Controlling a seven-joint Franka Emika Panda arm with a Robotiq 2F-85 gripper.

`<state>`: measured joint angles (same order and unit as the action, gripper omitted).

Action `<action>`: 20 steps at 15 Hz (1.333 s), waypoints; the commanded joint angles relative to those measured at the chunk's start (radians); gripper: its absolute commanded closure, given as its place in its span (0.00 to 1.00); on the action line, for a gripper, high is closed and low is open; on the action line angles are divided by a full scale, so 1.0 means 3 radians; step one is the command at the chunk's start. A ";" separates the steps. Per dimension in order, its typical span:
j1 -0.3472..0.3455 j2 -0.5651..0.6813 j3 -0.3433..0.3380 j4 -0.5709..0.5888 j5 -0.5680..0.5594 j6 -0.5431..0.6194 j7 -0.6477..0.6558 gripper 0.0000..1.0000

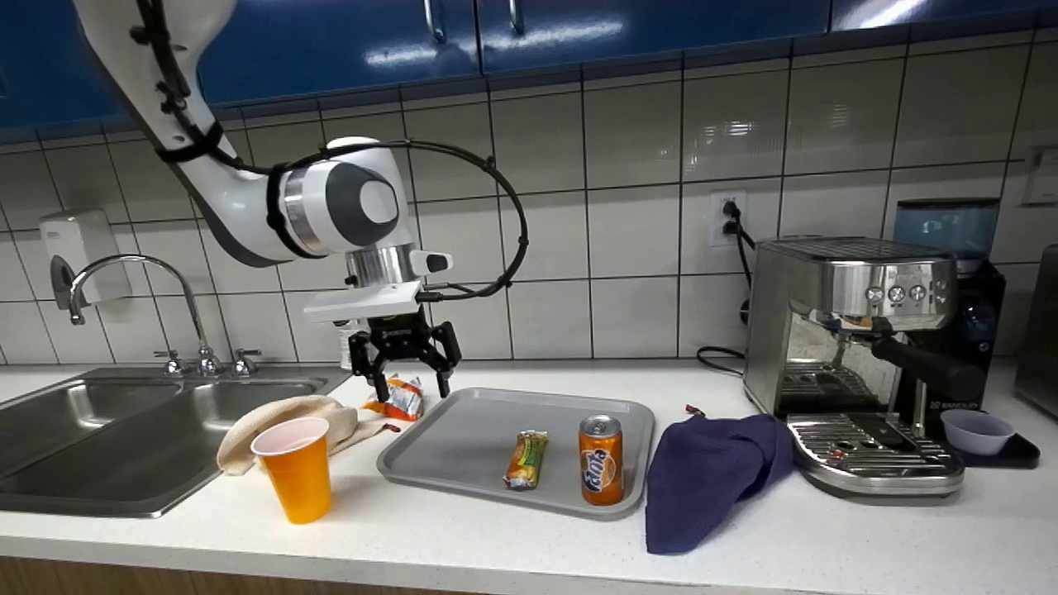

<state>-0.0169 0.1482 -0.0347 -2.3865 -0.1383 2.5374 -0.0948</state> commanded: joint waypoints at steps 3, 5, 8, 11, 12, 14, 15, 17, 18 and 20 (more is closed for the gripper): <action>0.0039 -0.0419 0.0086 -0.0366 0.0117 0.0018 -0.0001 0.00; 0.0065 -0.0503 0.0114 -0.0451 0.0146 0.0013 -0.0024 0.00; 0.0115 -0.0617 0.0159 -0.0574 0.0191 0.0013 -0.0060 0.00; 0.0162 -0.0704 0.0190 -0.0666 0.0242 0.0002 -0.0095 0.00; 0.0175 -0.0724 0.0199 -0.0690 0.0260 -0.0004 -0.0112 0.00; 0.0201 -0.0758 0.0215 -0.0735 0.0296 -0.0005 -0.0139 0.00; 0.0215 -0.0770 0.0219 -0.0753 0.0314 -0.0006 -0.0153 0.00; 0.0242 -0.0778 0.0226 -0.0781 0.0334 -0.0004 -0.0171 0.00; 0.0254 -0.0776 0.0231 -0.0790 0.0344 -0.0004 -0.0179 0.00; 0.0272 -0.0756 0.0246 -0.0800 0.0344 0.0001 -0.0191 0.00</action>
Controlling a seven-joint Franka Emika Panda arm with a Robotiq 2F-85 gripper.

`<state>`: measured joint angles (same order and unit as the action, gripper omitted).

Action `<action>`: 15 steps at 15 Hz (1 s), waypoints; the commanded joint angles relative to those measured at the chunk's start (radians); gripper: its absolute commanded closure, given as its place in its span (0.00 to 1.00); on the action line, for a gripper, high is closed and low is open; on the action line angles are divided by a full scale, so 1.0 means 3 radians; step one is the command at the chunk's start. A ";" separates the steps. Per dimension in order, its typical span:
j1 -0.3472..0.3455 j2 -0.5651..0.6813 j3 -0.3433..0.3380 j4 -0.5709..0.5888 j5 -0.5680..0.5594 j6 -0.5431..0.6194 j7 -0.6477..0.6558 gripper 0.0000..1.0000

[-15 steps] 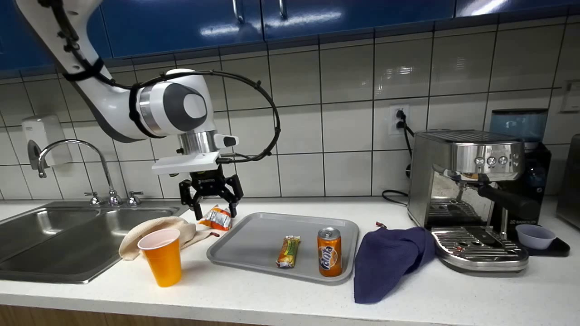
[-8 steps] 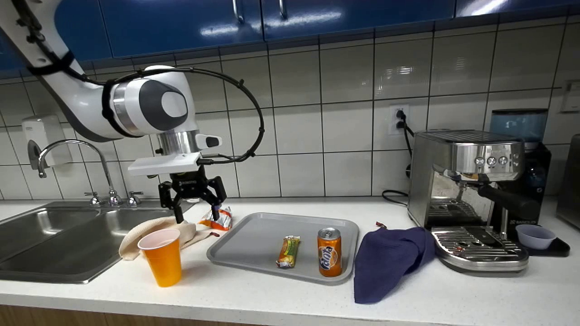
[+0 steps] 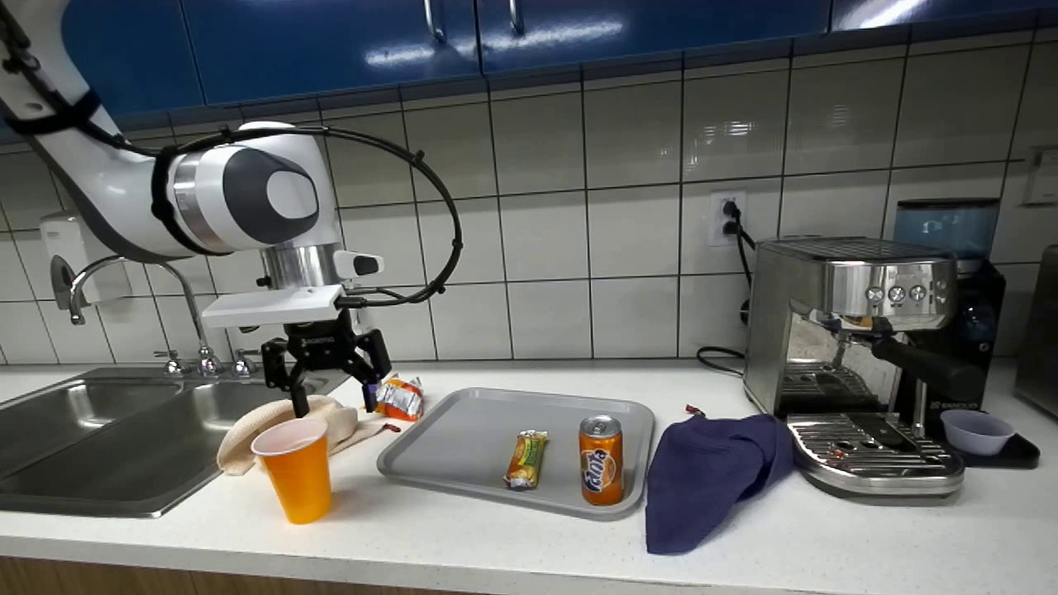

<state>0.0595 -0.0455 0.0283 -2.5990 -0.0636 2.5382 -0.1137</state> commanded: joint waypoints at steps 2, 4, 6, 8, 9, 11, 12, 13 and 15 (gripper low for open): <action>0.0034 -0.0087 0.0043 -0.0095 0.0092 -0.0003 -0.0146 0.00; 0.0045 -0.0071 0.0048 -0.0098 0.0096 -0.0003 -0.0175 0.00; 0.0054 -0.0057 0.0048 -0.0103 0.0099 0.0011 -0.0203 0.00; 0.0059 -0.0039 0.0047 -0.0099 0.0106 0.0009 -0.0225 0.00; 0.0060 -0.0029 0.0046 -0.0097 0.0109 0.0013 -0.0234 0.00; 0.0062 -0.0010 0.0046 -0.0097 0.0113 0.0025 -0.0250 0.00; 0.0062 0.0001 0.0047 -0.0097 0.0111 0.0028 -0.0256 0.00; 0.0061 0.0018 0.0049 -0.0095 0.0099 0.0031 -0.0260 0.00; 0.0059 0.0047 0.0052 -0.0091 0.0084 0.0035 -0.0270 0.00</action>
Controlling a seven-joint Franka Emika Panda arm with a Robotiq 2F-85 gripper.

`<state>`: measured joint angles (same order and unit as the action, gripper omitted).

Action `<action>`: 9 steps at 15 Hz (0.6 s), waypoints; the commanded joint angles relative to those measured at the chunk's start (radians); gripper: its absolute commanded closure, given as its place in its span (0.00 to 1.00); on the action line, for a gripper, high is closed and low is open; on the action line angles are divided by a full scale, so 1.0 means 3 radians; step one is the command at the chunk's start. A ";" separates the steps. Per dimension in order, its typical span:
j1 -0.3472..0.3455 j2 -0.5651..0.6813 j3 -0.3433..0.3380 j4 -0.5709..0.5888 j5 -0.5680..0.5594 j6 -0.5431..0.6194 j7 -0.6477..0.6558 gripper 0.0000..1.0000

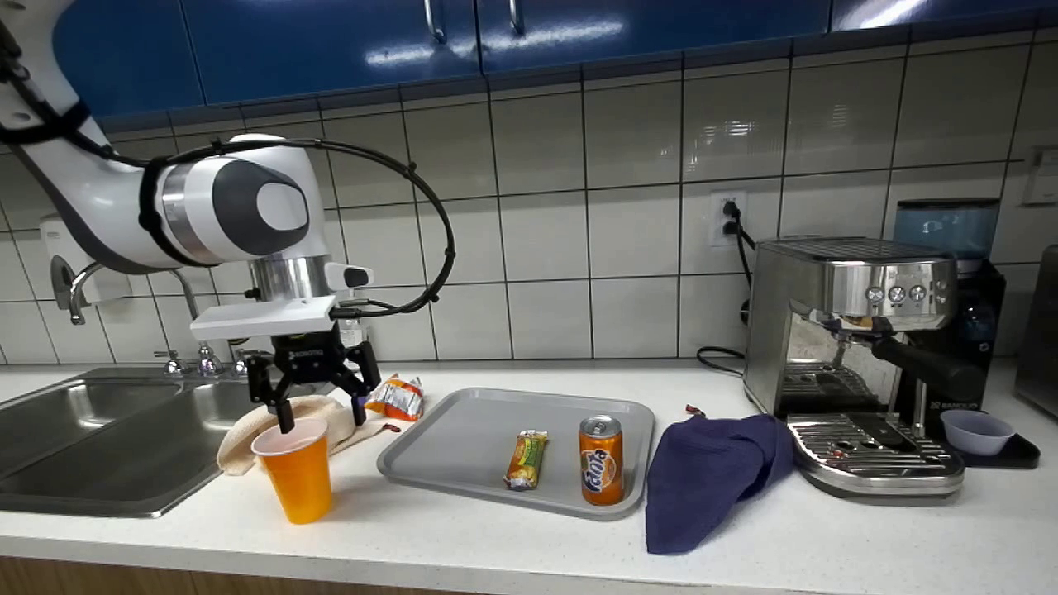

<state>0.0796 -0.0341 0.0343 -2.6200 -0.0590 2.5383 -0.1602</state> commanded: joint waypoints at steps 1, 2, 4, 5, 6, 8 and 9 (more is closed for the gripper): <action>-0.0009 0.0026 0.0035 -0.0018 0.0066 0.0034 -0.0121 0.00; -0.0009 0.0043 0.0038 -0.0014 0.0063 0.0036 -0.0127 0.00; -0.0014 0.0083 0.0044 -0.0006 0.0044 0.0045 -0.0121 0.00; -0.0015 0.0101 0.0046 -0.0003 0.0045 0.0047 -0.0121 0.00; -0.0017 0.0119 0.0048 0.0000 0.0047 0.0049 -0.0121 0.00; -0.0020 0.0148 0.0051 0.0005 0.0046 0.0057 -0.0119 0.00; -0.0021 0.0161 0.0052 0.0008 0.0045 0.0057 -0.0120 0.00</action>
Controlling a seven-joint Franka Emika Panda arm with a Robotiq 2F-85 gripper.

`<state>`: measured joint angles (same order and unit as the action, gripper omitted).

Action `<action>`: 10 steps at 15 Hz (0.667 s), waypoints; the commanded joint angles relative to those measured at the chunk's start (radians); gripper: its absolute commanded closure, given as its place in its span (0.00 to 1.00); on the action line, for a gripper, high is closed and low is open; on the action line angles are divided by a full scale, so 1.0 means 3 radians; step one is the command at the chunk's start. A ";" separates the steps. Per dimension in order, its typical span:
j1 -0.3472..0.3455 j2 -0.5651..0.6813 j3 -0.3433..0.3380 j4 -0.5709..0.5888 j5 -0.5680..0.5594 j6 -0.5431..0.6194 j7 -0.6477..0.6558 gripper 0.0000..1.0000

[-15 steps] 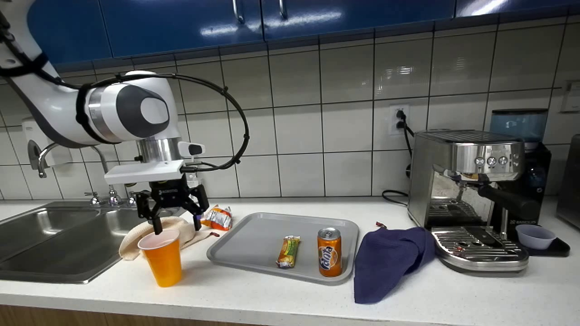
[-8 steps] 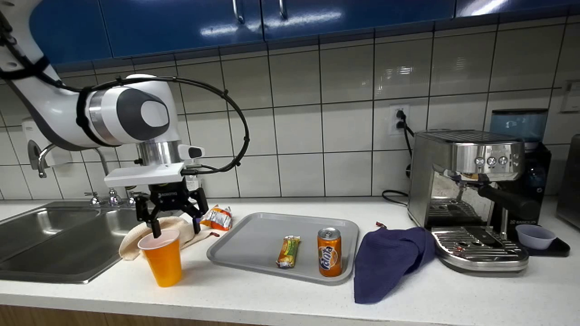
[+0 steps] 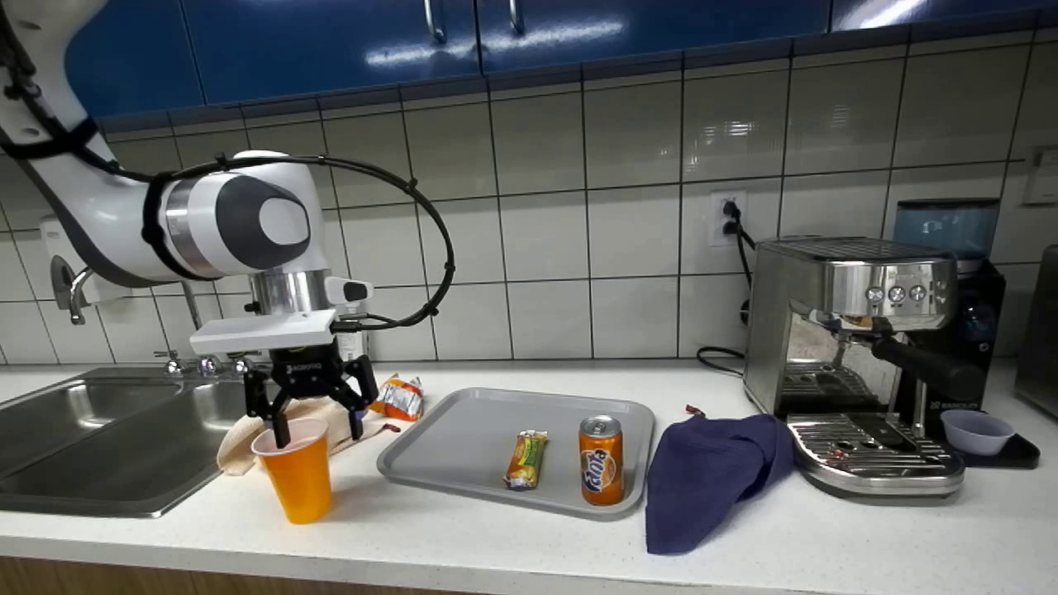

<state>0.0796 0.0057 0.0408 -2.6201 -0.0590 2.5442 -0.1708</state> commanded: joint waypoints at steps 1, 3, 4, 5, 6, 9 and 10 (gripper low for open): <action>-0.0023 0.0038 0.0030 0.0010 0.0054 0.0042 -0.0083 0.25; -0.0024 0.0050 0.0031 0.0012 0.0055 0.0047 -0.0085 0.34; -0.0024 0.0054 0.0031 0.0011 0.0052 0.0049 -0.0082 0.44; -0.0024 0.0054 0.0032 0.0011 0.0052 0.0047 -0.0086 0.51; -0.0024 0.0054 0.0033 0.0011 0.0052 0.0048 -0.0087 0.60; -0.0022 0.0055 0.0036 0.0010 0.0050 0.0050 -0.0085 0.82; -0.0023 0.0057 0.0036 0.0011 0.0050 0.0050 -0.0084 0.90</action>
<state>0.0796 0.0228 0.0411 -2.6200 -0.0591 2.5499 -0.1711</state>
